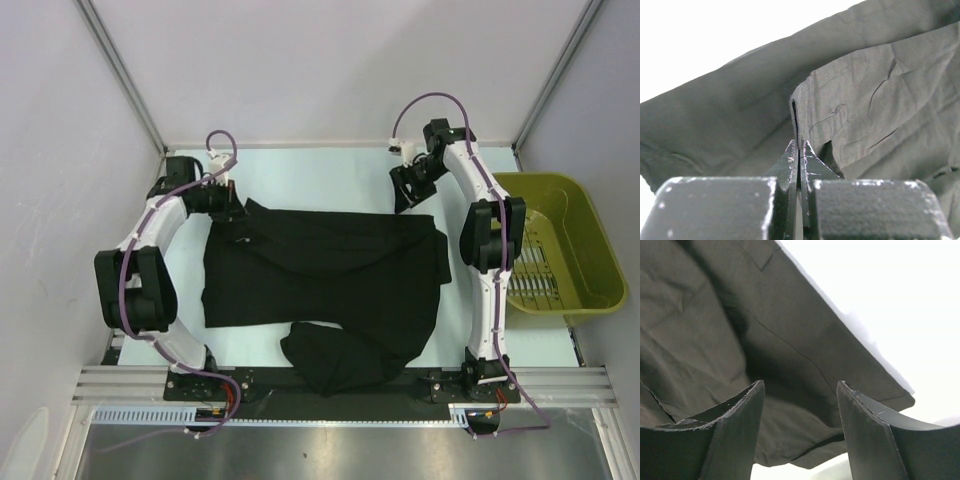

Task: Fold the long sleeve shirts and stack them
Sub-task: Fold the shirt

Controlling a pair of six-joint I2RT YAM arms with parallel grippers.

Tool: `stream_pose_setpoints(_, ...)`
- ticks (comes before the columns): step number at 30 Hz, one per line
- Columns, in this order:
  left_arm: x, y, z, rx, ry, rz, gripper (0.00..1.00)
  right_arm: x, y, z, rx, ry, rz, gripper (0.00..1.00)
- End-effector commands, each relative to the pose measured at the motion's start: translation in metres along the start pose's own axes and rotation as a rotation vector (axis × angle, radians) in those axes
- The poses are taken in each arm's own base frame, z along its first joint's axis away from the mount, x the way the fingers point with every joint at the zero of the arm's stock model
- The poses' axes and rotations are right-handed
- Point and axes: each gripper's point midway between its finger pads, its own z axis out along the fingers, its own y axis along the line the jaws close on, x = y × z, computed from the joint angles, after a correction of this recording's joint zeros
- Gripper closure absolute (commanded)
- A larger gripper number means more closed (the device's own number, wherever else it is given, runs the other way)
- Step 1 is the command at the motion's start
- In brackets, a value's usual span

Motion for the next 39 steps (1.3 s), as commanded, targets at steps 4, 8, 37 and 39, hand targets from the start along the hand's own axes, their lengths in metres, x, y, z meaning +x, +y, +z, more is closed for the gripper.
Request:
stream_pose_setpoints(4, -0.006, 0.038, 0.01, -0.045, -0.047, -0.012, 1.0, 0.007, 0.007, 0.012, -0.015, 0.058, -0.025, 0.4)
stream_pose_setpoints(8, 0.008, 0.053, 0.02, -0.078, -0.004, -0.029, 1.0, 0.01, 0.002, 0.015, 0.006, 0.075, -0.031, 0.44)
stream_pose_setpoints(37, 0.008, 0.159, 0.037, -0.12, 0.31, 0.288, 0.29, 0.004, -0.074, 0.047, 0.289, 0.169, -0.268, 0.29)
stream_pose_setpoints(39, 0.014, 0.153, 0.038, -0.089, 0.324, 0.29, 0.33, 0.008, -0.07, 0.051, 0.267, 0.183, -0.289, 0.3)
